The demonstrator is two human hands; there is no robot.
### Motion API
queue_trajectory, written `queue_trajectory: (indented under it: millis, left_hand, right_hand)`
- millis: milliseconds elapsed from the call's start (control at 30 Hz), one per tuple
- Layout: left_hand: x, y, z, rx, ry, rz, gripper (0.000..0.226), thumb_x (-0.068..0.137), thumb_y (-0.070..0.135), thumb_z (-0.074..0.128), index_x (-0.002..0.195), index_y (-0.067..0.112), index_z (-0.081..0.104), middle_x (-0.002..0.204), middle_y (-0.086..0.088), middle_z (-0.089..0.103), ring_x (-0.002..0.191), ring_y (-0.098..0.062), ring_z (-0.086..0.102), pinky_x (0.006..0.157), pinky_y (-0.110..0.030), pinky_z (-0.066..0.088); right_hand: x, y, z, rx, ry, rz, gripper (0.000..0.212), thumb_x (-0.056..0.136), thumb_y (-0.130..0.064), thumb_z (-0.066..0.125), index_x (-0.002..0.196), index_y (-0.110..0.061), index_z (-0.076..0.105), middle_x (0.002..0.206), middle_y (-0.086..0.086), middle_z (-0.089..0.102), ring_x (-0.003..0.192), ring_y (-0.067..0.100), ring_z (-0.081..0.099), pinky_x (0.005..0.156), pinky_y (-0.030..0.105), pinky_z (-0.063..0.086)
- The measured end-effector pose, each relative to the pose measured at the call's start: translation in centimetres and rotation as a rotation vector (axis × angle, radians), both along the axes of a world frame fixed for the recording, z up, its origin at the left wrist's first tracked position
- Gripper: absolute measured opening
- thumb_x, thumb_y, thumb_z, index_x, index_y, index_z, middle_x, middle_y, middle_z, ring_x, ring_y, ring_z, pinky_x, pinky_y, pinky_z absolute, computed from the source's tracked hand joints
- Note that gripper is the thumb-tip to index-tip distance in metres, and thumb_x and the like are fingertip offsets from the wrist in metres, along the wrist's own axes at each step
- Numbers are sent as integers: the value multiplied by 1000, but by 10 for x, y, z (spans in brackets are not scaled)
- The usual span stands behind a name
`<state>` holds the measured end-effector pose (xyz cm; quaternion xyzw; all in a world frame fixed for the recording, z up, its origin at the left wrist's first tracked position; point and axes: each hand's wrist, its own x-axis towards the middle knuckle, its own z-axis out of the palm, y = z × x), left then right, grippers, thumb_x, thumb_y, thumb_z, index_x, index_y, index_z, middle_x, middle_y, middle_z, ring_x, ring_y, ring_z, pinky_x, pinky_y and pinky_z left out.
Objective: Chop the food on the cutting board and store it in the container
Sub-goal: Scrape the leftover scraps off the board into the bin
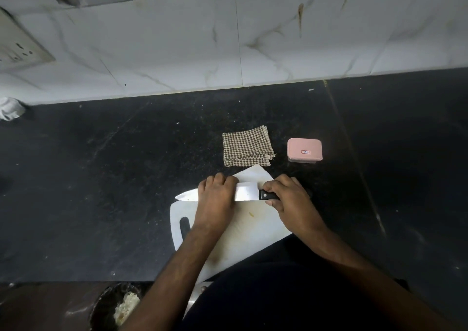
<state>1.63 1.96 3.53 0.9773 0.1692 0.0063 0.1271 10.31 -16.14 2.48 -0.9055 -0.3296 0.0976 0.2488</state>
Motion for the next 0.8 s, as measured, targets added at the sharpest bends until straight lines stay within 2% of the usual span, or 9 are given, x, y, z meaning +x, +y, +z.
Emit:
queue_trajectory:
  millis: [100, 267, 433, 633, 800]
  left_hand:
    - [14, -1, 2, 2, 35, -19, 37, 100, 19, 59, 137, 24, 52, 131, -1, 51, 122, -21, 44, 108, -37, 30]
    - [43, -1, 9, -25, -25, -66, 45, 97, 20, 65, 139, 25, 52, 135, 1, 54, 124, -20, 47, 113, -38, 29]
    - [82, -12, 16, -118, -130, -122, 44, 91, 19, 74, 132, 23, 61, 126, -1, 64, 114, -20, 58, 103, -37, 47]
    - [120, -30, 14, -136, -153, -173, 45, 90, 23, 75, 134, 21, 63, 125, -2, 64, 115, -22, 58, 100, -37, 45]
    - [134, -36, 5, -151, -137, -161, 49, 88, 23, 77, 135, 18, 62, 125, -4, 65, 114, -24, 59, 101, -40, 48]
  right_hand:
    - [8, -5, 4, -21, -74, -9, 35, 92, -21, 72, 125, -27, 64, 119, -7, 55, 110, 16, 48, 94, 38, 45]
    - [31, -16, 13, -20, -123, -51, 36, 92, -20, 70, 127, -28, 63, 121, -6, 55, 117, 19, 49, 96, 40, 42]
    - [63, -37, 28, -50, -149, -139, 38, 94, -21, 68, 132, -28, 63, 124, -6, 57, 117, 19, 51, 98, 42, 44]
    - [94, -60, 26, -47, -133, -188, 38, 93, -20, 70, 130, -25, 64, 119, -5, 57, 110, 19, 52, 92, 37, 44]
    - [104, -63, 18, -89, -137, -175, 37, 93, -18, 69, 129, -22, 62, 117, -3, 55, 104, 20, 59, 96, 40, 45]
